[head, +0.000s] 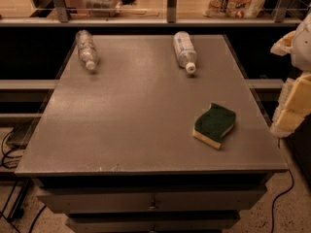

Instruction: Move sponge near water bottle

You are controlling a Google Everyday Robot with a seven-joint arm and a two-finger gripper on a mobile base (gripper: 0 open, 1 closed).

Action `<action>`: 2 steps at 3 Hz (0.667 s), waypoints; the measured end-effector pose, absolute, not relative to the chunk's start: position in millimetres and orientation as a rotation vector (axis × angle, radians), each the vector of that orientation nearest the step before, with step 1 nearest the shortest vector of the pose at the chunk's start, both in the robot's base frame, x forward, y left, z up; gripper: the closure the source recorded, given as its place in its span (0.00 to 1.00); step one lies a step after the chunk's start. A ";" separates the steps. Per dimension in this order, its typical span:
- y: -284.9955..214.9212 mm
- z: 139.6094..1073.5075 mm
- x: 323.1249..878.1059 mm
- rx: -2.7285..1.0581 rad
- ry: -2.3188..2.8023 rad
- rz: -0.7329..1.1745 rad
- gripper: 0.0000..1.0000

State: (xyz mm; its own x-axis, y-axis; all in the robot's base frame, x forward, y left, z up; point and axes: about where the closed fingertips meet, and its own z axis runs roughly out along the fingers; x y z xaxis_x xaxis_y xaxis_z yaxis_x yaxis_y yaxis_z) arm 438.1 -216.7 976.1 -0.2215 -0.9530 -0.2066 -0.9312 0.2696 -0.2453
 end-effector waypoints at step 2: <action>-209.5 971.9 449.5 -1.738 2.209 -0.084 0.00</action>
Offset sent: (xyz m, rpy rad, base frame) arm 0.0253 0.0148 -0.0148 0.0262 0.0137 0.0436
